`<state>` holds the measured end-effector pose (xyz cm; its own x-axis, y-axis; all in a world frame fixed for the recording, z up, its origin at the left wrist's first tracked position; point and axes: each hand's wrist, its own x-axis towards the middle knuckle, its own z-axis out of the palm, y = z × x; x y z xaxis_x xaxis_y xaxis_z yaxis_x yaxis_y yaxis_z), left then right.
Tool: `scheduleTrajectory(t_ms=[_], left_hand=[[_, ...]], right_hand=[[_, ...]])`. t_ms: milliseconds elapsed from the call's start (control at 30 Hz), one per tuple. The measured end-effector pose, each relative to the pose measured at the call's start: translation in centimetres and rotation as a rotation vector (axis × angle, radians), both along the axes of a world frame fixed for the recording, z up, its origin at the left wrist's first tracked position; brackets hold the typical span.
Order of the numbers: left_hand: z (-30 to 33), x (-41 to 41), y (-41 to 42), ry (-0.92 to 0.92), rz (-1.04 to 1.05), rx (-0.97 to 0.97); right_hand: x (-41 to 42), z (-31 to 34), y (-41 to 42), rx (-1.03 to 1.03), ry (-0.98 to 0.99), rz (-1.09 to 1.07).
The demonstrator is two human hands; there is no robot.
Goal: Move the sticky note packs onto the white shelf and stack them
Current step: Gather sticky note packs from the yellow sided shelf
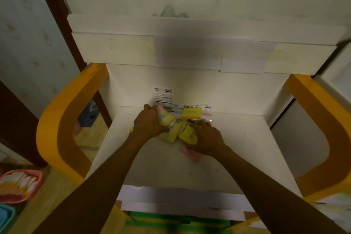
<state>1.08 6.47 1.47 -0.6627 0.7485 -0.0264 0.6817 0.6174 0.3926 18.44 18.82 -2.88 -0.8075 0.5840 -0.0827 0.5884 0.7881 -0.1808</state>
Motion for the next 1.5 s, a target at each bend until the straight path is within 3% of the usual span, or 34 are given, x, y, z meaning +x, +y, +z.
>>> scheduleTrajectory(t_ms=[567, 867, 1200, 1500], left_hand=[[2.6, -0.1, -0.3, 0.079, -0.043, -0.012], [4.9, 1.5, 2.5, 0.153, -0.127, 0.044], [10.9, 8.7, 7.9, 0.243, -0.28, 0.195], [16.0, 20.4, 11.7, 0.283, -0.359, 0.25]], right_hand=[[-0.2, -0.2, 0.0, 0.007, -0.071, 0.003], [3.8, 6.2, 1.7, 0.07, -0.017, -0.028], [13.1, 14.9, 7.4, 0.147, 0.106, -0.196], [25.9, 19.7, 10.9, 0.151, 0.273, -0.262]])
